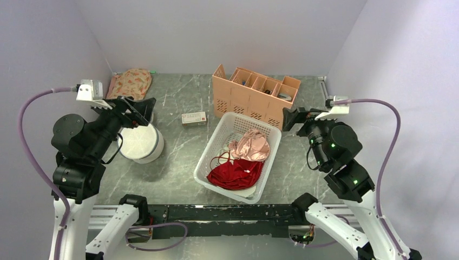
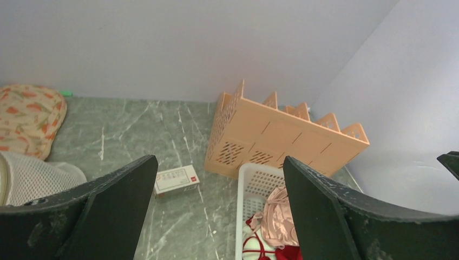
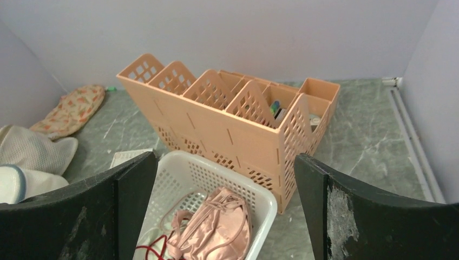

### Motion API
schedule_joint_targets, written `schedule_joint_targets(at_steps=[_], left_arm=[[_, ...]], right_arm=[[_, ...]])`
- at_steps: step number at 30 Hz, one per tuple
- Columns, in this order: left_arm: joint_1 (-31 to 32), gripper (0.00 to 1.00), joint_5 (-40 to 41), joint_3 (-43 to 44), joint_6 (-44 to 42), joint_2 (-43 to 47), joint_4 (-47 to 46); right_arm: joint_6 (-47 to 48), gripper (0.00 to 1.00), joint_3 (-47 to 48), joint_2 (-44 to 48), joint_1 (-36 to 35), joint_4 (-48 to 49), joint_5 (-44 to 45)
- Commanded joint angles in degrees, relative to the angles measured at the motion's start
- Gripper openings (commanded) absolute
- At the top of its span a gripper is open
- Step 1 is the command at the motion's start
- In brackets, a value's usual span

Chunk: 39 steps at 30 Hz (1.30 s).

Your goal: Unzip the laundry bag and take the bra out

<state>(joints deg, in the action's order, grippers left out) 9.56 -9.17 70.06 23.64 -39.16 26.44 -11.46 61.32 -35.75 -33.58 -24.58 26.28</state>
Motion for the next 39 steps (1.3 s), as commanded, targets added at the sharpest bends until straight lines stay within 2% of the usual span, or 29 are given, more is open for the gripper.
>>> schedule_joint_targets(at_steps=[1,7,12,18,22,29,33,39], left_arm=[[-0.96,0.98,1.14,0.79,0.44,-0.77,4.84],[-1.62,0.98,0.5,0.37,0.71,-2.71,8.59],[-2.07,0.97,-3.1,-1.85,1.87,-4.95,10.34],[-2.39,0.97,-15.1,-10.68,4.86,-7.78,6.78],[-1.31,0.97,-22.64,-19.23,8.01,-8.98,1.86],[6.66,0.97,-20.53,-32.63,14.21,-7.55,-5.21],[13.96,0.97,-17.96,-37.49,17.76,-10.16,-10.31],[30.33,0.97,-8.9,-39.8,25.05,-16.85,-20.66]], right_arm=[[-3.95,1.0,-2.47,-0.58,0.91,2.34,-3.71],[-7.74,1.0,-7.18,-0.5,1.63,4.28,-7.78],[-8.64,1.0,-9.72,-1.98,2.08,5.45,-15.15],[-9.39,1.0,-11.49,-7.98,2.39,8.91,-28.49],[-9.26,1.0,-11.85,-14.48,2.51,10.99,-33.3],[-9.76,1.0,-10.52,-24.71,2.72,12.17,-28.49],[-11.23,1.0,-11.51,-27.61,4.64,14.54,-22.54],[-14.45,1.0,-14.0,-30.06,19.51,20.31,-27.85]])
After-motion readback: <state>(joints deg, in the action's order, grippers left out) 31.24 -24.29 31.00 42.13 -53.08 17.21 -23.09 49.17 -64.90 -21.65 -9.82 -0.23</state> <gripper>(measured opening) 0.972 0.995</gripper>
